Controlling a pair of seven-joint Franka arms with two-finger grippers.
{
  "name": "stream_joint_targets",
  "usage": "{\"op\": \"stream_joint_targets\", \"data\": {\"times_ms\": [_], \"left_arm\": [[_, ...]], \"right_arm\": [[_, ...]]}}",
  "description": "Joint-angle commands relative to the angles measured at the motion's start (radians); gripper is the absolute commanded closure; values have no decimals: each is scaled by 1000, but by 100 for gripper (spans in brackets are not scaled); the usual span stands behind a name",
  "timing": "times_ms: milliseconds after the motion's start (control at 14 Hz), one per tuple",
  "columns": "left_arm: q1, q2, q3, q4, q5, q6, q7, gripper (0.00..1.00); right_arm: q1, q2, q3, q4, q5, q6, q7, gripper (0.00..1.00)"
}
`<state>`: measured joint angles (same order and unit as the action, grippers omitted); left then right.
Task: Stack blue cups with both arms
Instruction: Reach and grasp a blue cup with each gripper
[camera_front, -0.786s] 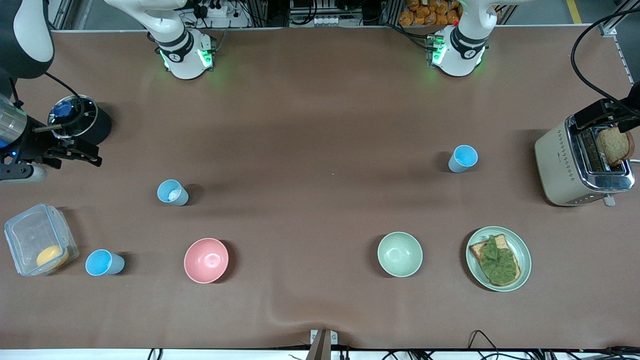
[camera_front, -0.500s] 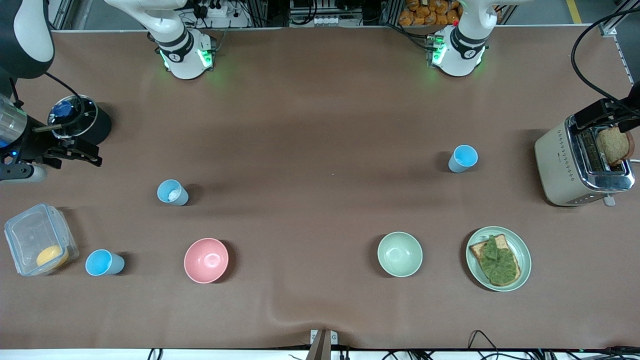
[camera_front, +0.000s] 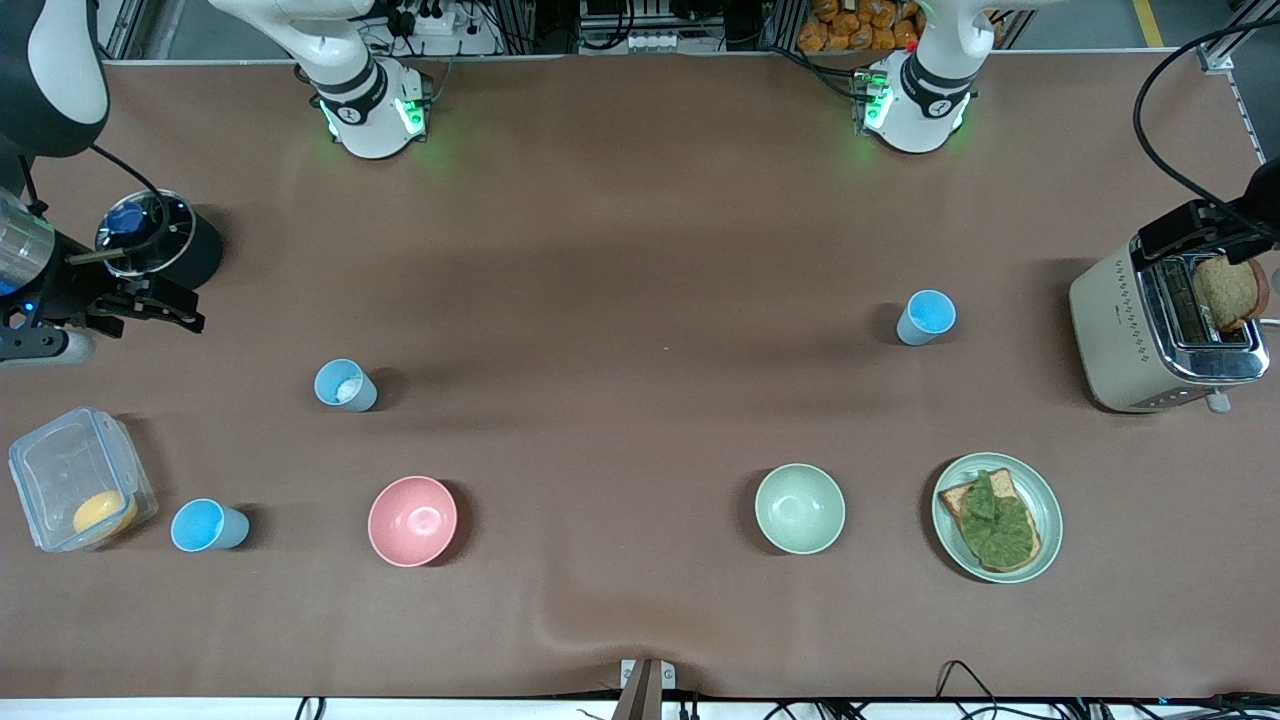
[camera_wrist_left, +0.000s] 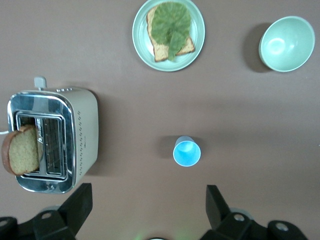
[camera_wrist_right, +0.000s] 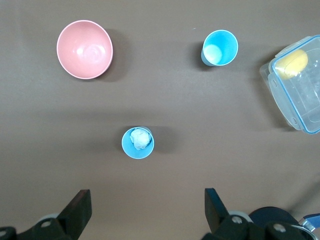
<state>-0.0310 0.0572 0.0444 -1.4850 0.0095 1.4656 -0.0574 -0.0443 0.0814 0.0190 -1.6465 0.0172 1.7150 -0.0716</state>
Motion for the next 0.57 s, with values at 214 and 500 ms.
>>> {"op": "stream_joint_targets", "data": {"times_ms": [214, 500], "left_arm": [[9, -59, -12, -185, 26, 4, -27, 0], [9, -88, -12, -354, 30, 108, -28, 0]], "right_arm": [[27, 12, 4, 14, -5, -11, 9, 0], [41, 47, 7, 7, 0, -41, -7, 0]]}}
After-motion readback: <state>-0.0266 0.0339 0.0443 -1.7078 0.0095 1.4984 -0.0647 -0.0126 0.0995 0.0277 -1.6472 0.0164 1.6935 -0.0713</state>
